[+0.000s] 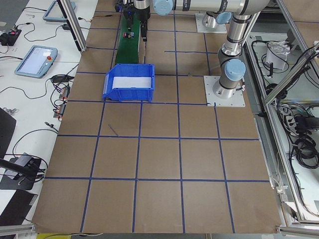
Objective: Transport two buttons from left to right
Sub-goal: 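Lower the right gripper and close it on the red button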
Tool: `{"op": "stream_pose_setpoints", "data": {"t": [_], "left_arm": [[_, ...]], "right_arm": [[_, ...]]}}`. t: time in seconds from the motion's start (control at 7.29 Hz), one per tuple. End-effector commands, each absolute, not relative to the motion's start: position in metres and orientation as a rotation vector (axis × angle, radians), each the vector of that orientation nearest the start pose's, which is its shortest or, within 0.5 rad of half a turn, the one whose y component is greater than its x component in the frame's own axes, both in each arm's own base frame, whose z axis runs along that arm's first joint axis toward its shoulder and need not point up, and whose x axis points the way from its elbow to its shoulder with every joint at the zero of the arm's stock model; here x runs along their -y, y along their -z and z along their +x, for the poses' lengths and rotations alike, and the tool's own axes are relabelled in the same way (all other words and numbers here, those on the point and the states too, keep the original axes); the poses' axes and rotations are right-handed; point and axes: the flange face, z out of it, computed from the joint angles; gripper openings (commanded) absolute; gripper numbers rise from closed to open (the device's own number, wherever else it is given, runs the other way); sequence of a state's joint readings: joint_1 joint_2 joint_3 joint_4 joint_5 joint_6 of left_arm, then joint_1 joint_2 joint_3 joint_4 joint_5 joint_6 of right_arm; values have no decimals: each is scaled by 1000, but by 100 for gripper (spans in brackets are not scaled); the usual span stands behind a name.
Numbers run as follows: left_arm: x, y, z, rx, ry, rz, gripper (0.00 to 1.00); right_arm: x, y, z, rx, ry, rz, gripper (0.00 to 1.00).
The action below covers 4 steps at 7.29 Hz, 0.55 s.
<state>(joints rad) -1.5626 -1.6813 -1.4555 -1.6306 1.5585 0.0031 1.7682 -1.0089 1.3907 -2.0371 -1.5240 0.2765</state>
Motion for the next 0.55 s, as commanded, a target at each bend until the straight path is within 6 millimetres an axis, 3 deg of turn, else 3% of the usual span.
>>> {"op": "stream_pose_setpoints", "data": {"t": [0.0, 0.14, 0.27, 0.41], "left_arm": [[534, -482, -130, -3153, -87, -10, 100], [534, -482, -130, -3153, -87, -10, 100], [534, -482, -130, -3153, -87, -8, 100], [535, -481, -130, -3153, -89, -8, 100]], "right_arm": [[670, -258, 273, -3065, 151, 99, 99], [673, -245, 273, -3067, 142, 97, 96], [675, -245, 271, -3068, 143, 88, 59], [677, -247, 265, -3072, 139, 30, 34]]}}
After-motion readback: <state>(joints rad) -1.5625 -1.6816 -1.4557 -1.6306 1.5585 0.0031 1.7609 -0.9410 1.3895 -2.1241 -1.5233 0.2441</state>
